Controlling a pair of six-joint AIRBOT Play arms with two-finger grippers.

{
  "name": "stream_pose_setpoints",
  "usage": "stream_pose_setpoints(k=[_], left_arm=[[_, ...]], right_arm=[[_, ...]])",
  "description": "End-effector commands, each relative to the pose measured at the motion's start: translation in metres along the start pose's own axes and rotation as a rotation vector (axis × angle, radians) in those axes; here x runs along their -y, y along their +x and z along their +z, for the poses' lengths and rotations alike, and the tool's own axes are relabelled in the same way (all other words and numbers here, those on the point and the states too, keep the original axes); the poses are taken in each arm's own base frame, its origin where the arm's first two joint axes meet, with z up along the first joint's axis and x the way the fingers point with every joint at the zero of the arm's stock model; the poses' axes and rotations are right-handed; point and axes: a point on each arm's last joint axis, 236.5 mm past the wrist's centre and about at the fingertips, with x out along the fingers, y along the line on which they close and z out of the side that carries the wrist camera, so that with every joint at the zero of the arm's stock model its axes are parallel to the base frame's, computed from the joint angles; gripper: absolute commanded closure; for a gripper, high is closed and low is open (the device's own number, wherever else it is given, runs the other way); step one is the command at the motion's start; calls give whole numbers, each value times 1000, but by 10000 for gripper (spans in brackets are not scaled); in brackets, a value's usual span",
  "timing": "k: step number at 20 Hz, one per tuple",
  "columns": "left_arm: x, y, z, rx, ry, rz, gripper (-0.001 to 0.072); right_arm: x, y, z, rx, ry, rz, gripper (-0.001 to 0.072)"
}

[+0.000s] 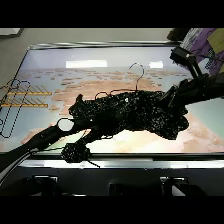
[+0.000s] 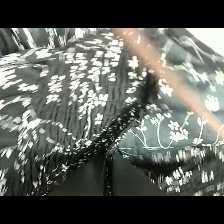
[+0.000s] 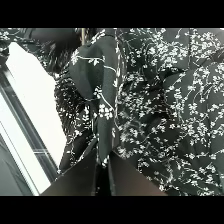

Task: Fold the clothes and pants, and hang the long-sleeved shirts on hangers.

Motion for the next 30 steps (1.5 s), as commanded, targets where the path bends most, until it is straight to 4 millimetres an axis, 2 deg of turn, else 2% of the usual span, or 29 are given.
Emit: stream_pose_setpoints(k=[1,3,9,12,19,26,28,30], left_arm=[[-11,-19,23,-16,-11,-2,686],[-15,-26,31,-38,-3,-6,686],[-5,-35,53,-19,77,-10,686],[-10,-39,62,-1,64,-3,686],[-8,-40,67,8,64,-7,686],[35,-51,93,68,147,-65,686],[51,-57,99,76,167,-92,686],[71,-64,96,46,211,-122,686]], right_arm=[[-15,-12,1,10,3,-4,686],[-21,-17,2,19,-7,-9,686],[-29,-17,-5,-12,39,21,686],[-32,-17,-12,-44,70,33,686],[-17,-18,-30,-117,113,-33,686],[-17,2,-37,-113,190,9,686],[-10,12,-38,-91,211,4,686],[-2,23,-34,-51,232,-10,686]])
